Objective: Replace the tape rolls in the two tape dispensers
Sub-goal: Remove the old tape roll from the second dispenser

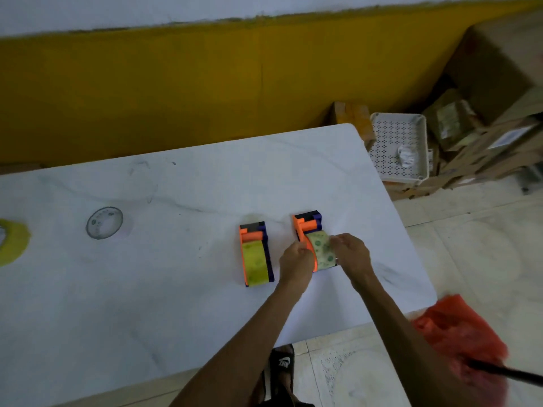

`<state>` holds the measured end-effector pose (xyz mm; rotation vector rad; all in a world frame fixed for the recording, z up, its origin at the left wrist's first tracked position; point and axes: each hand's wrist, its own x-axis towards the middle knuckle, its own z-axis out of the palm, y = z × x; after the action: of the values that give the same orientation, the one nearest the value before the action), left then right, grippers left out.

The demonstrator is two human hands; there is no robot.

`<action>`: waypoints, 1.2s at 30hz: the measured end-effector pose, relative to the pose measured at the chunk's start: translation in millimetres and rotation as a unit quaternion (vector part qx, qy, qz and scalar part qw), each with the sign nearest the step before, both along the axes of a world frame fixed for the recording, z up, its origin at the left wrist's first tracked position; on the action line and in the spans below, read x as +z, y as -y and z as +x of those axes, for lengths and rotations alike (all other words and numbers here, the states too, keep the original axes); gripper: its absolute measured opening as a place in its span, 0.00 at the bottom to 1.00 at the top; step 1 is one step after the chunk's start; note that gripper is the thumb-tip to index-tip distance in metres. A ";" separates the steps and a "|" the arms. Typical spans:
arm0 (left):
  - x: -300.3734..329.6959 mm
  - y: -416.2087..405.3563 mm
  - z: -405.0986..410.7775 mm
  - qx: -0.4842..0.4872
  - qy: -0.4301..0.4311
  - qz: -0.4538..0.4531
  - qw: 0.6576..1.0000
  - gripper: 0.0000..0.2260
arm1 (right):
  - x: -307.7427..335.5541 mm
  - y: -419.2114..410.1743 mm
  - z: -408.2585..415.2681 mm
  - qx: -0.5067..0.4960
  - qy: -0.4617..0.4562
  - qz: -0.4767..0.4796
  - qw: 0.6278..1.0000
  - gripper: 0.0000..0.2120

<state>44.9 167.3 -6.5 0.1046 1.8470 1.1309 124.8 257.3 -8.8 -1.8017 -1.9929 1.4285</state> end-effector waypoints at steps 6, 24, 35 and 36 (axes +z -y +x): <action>-4.2 -4.0 14.0 -0.028 0.008 -0.050 0.998 0.10 | 0.0 -1.8 6.5 0.053 -0.030 0.008 0.998 0.11; -1.9 -26.4 -14.1 0.059 0.064 -0.039 0.995 0.14 | 11.6 -30.8 8.1 -0.011 -0.132 -0.168 0.977 0.08; -3.2 -22.0 -7.1 0.025 0.019 -0.034 0.999 0.05 | 15.8 -62.3 54.2 -0.103 -0.202 -0.170 0.959 0.12; -1.1 -21.3 -5.4 0.020 0.014 -0.034 0.999 0.04 | 17.5 -62.3 53.9 -0.097 -0.205 -0.169 0.959 0.12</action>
<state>39.5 188.6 -7.7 0.0115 1.8678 1.0898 178.7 319.6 8.7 -1.5794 -1.3992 1.9686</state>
